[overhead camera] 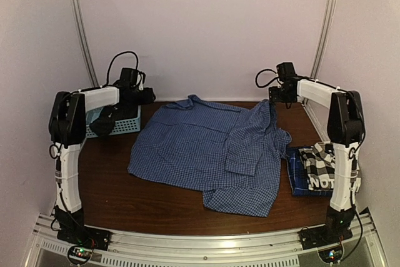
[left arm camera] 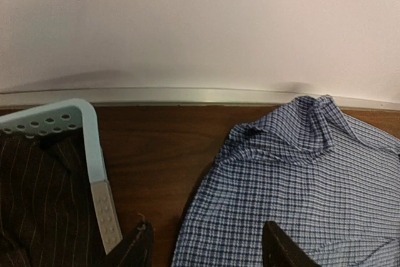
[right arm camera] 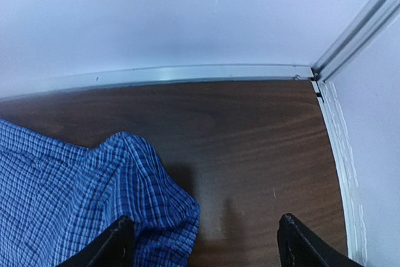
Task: Fold and stack the long sleeve shirts
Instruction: Flatten out the crumpled shirt at the center of the board, then move the flattened shirt to the center of the board.
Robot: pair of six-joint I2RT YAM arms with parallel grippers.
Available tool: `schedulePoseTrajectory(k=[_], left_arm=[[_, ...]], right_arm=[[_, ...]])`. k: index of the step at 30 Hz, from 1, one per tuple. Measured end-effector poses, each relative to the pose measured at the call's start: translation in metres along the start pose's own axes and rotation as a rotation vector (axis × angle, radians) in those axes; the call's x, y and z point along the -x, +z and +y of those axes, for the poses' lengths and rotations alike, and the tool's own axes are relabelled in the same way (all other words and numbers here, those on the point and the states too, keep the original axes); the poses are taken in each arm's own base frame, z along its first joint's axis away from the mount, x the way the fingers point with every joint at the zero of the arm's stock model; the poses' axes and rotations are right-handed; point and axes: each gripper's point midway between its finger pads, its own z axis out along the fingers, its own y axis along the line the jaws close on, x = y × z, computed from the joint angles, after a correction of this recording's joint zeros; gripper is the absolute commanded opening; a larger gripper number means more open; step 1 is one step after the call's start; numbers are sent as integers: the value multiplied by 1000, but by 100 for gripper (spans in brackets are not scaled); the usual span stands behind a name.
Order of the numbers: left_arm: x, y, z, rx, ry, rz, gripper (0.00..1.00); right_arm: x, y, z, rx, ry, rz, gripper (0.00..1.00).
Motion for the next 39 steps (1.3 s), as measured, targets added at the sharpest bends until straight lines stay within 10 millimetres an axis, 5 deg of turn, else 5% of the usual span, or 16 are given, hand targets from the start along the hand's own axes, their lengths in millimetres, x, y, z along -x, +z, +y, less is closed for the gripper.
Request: schedulePoseTrajectory(k=[8, 11, 16, 21, 28, 39], left_arm=[[-24, -88, -62, -254, -11, -47, 68], [-60, -106, -98, -364, 15, -19, 68], [-145, -117, -130, -449, 61, 122, 68], [-215, -138, -131, -461, 92, 246, 68], [-254, -156, -120, -451, 102, 297, 62], [-296, -183, -118, -430, 125, 337, 46]], right_arm=[[-34, -89, -11, 89, 45, -11, 81], [-62, -109, 10, 175, 45, 3, 80], [-130, -129, 75, 337, -21, 97, 80], [-207, -150, 109, 431, -84, 214, 79], [-281, -156, 98, 426, -86, 329, 80], [-288, -154, 86, 374, -48, 321, 80]])
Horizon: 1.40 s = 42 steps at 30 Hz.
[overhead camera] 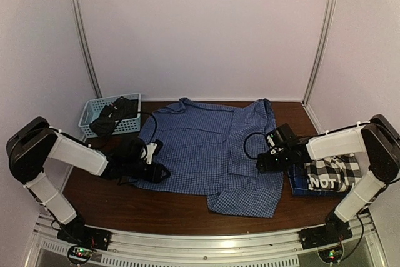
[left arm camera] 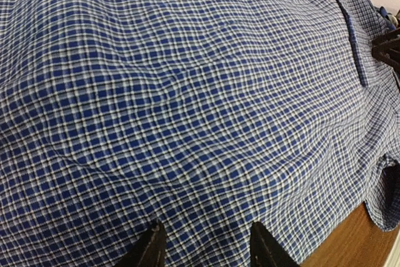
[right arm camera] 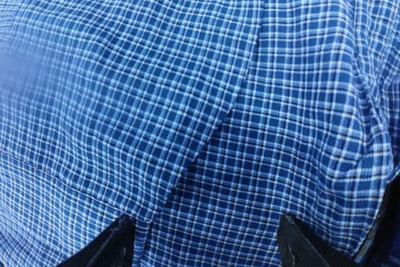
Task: Fold and stack the long sleeve shirts
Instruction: Move the flattened shirt to the center of the board, then adjust the flattened shirt at the center of the board.
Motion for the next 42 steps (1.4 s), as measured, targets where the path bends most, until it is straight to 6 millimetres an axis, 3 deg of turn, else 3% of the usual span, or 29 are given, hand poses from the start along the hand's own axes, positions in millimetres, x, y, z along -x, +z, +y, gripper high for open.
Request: schedulePoseTrajectory(k=[11, 13, 16, 20, 25, 29, 35, 38, 42], left_arm=[[-56, -30, -32, 21, 2, 75, 41], [-64, -39, -32, 33, -3, 99, 46], [-60, -52, -35, 43, 2, 94, 56], [-19, -58, -45, 57, 32, 30, 60], [69, -39, -50, 68, 60, -70, 61], [128, -16, -30, 81, 64, -118, 62], [205, 41, 8, 93, 98, -157, 62], [227, 73, 27, 88, 118, -164, 62], [238, 111, 52, 82, 136, -140, 62]], right_arm=[[-43, -32, -25, -33, 106, 24, 80], [-45, -40, -28, -44, 120, 24, 80], [-37, -52, -29, -52, 132, -3, 80], [-5, -66, -20, -29, 129, -81, 80], [38, -74, -1, 20, 89, -180, 80], [62, -62, 18, 70, 44, -204, 80], [82, -32, 45, 151, -7, -188, 79], [86, -18, 56, 185, -20, -177, 78], [82, 2, 66, 226, -31, -150, 78]])
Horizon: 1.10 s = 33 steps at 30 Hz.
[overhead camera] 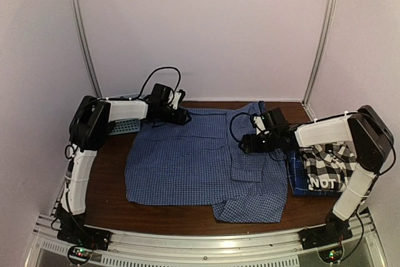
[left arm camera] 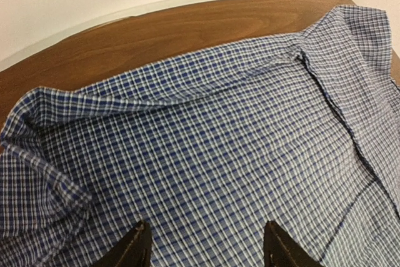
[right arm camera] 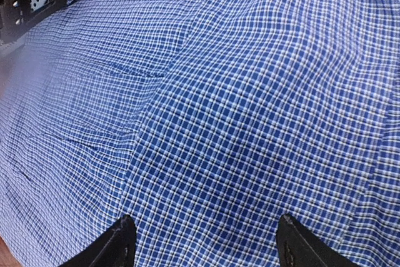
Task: Fold and stack the long sleeve shirts
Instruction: Adjust the flattened shirt at the center of the board.
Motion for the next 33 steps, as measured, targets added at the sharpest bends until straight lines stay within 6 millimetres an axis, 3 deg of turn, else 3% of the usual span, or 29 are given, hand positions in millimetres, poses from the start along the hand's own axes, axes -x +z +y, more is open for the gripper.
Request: schedulePoseTrajectory(k=[4, 7, 15, 25, 29, 33], left_arm=[[5, 27, 16, -1, 9, 7, 62], [9, 36, 27, 19, 8, 8, 61], [15, 34, 58, 93, -33, 12, 61], [6, 30, 101, 222, -72, 34, 61], [23, 24, 111, 267, -61, -2, 61], [46, 16, 128, 321, -46, -57, 62]], right_arm=[[-9, 15, 1, 23, 3, 25, 77], [-13, 19, 3, 37, 7, 36, 77], [-8, 19, 7, 54, 7, 14, 77], [-9, 23, 5, 52, 24, 7, 76], [-24, 30, -4, 24, 41, 40, 76], [-25, 31, -5, 21, 45, 26, 76]])
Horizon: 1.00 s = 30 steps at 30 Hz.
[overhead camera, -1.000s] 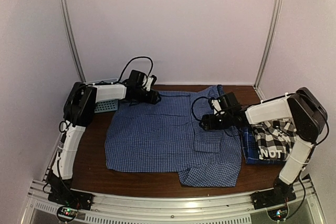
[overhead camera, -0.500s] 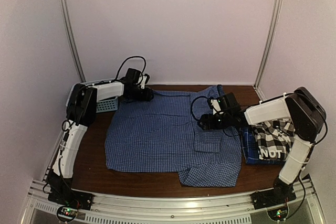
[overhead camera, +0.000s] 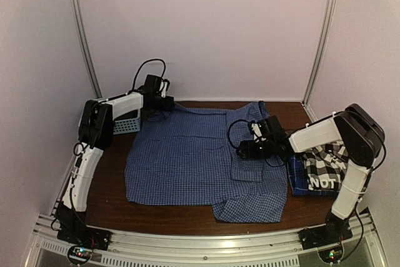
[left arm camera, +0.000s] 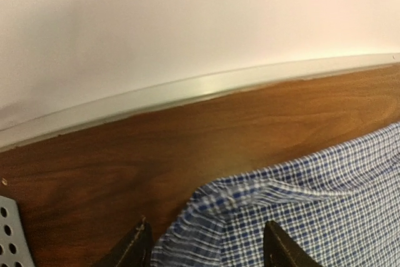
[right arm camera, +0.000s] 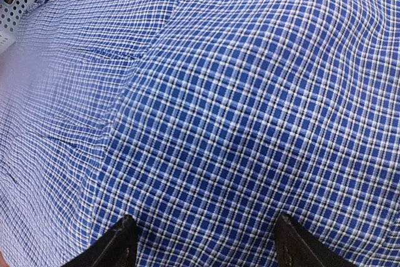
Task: Fold and stack the long sleeve shirts
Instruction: Adjust the flattened shirt at the center of the board.
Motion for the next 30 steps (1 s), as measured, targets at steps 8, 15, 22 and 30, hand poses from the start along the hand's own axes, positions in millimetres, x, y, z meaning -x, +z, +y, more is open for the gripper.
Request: schedulePoseTrajectory(k=[8, 15, 22, 30], left_arm=[[20, -1, 46, 74, -17, -49, 65], [4, -5, 36, -44, -22, -6, 71], [-14, -9, 13, -156, -23, 43, 63], [-27, -7, 12, -164, -27, 80, 27]], right_arm=[[1, 0, -1, 3, 12, -23, 76], [1, 1, 0, 7, 18, -31, 76], [2, 1, 0, 10, 18, -34, 76], [2, 2, 2, 15, 16, -38, 76]])
